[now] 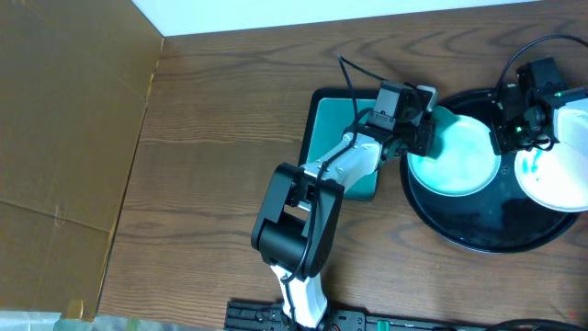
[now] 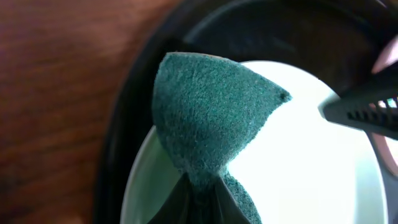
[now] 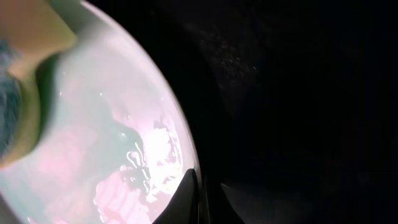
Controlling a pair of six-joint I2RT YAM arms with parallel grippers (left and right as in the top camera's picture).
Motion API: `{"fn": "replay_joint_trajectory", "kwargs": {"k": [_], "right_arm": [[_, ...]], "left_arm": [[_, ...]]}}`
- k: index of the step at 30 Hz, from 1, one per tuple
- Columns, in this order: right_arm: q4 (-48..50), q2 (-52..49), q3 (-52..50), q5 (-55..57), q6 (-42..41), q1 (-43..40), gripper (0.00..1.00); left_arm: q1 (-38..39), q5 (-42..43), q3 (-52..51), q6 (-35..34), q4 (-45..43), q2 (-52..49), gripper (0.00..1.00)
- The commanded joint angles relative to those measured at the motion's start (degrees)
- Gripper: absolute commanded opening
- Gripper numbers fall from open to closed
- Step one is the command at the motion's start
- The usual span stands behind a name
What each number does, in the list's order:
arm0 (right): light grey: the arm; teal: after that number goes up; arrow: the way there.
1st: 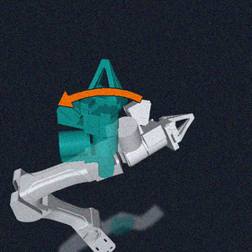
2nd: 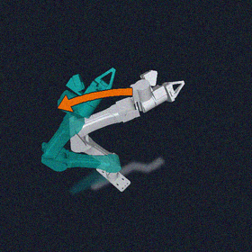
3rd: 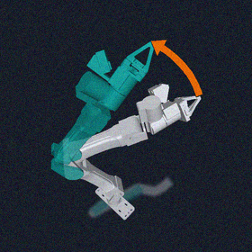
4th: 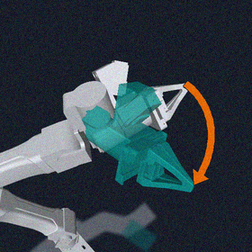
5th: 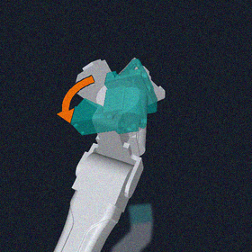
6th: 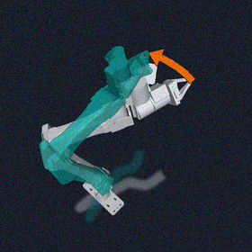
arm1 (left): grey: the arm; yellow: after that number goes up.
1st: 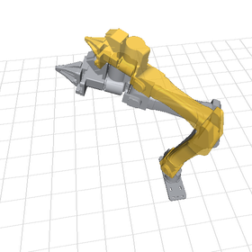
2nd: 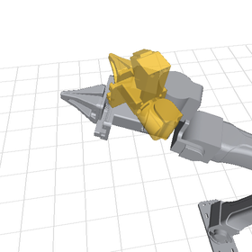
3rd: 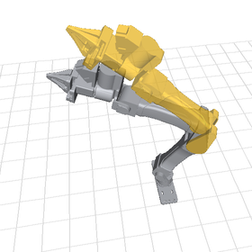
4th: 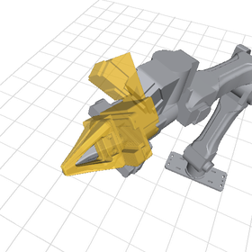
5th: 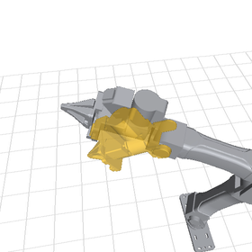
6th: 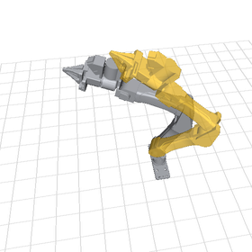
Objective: Clean dirty plates on tray and stack at the side
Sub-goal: 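Scrub the held plate with the sponge in the left gripper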
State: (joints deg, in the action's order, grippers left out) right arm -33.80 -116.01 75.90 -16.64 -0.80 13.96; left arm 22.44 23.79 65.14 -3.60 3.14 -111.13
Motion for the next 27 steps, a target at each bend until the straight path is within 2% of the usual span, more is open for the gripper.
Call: {"fn": "replay_joint_trajectory", "kwargs": {"k": [1,14,16,19,23,27], "right_arm": [[-0.26,-1.33,-0.59,1.84,0.48,-0.09,0.01],[0.02,-1.33,-0.59,1.84,0.48,-0.09,0.01],[0.02,-1.33,-0.59,1.86,0.48,-0.09,0.01],[0.02,-1.33,-0.59,1.86,0.48,-0.09,0.01],[-0.02,-1.33,-0.59,1.84,0.48,-0.09,0.01],[0.07,-1.33,-0.59,1.86,0.48,-0.09,0.01]], "left_arm": [[0.42,4.83,-0.44,-1.66,3.26,-0.52,0.07],[0.39,25.07,-0.42,-1.66,3.69,-0.35,0.07],[0.39,25.42,-0.42,-1.64,3.72,-0.31,0.07],[0.35,19.58,-0.42,-1.62,4.02,-0.31,0.07],[0.37,0.61,-0.44,-1.60,7.04,-0.31,0.07],[0.35,-12.07,-0.81,-1.38,9.40,-0.31,0.07]]}}
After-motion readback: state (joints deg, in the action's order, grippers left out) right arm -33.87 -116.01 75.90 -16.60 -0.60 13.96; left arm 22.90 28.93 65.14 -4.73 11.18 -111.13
